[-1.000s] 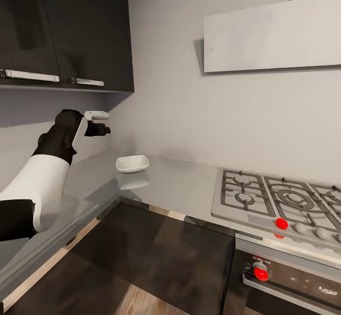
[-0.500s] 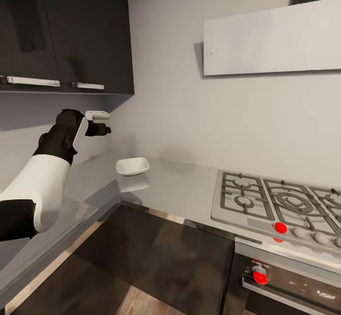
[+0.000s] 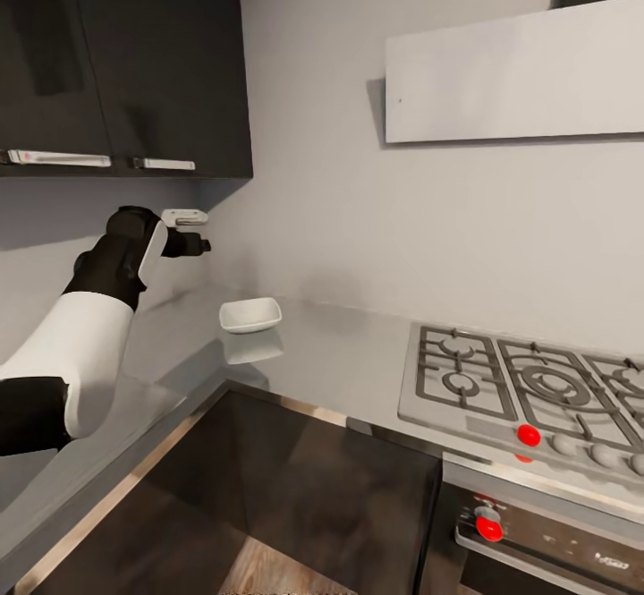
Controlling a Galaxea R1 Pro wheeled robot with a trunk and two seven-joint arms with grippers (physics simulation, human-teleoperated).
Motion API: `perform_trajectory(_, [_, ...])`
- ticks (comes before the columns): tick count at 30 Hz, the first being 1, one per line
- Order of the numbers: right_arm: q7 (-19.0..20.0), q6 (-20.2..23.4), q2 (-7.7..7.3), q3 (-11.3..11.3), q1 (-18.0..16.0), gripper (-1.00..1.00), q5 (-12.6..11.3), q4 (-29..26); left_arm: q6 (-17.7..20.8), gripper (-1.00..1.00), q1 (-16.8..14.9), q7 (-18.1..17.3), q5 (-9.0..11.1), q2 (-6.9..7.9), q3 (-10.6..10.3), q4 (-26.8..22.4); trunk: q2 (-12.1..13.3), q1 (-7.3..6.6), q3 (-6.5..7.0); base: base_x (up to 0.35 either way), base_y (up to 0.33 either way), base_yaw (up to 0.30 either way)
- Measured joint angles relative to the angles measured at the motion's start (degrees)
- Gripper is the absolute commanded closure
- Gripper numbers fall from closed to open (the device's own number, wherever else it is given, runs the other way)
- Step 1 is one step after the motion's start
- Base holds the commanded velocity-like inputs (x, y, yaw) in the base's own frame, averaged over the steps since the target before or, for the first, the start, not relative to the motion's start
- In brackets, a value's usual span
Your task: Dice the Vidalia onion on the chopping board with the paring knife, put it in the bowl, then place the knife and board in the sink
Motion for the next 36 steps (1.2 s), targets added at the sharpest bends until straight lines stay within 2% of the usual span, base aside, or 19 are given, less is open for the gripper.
perform_trajectory(36, [0.01,0.00,0.00,0.09,0.00,-1.00,0.02,0.00,0.03,-1.00,0.06,0.00,-0.06,-0.06,-0.06,0.08,14.45,-7.91,3.13,0.000,0.000,0.000])
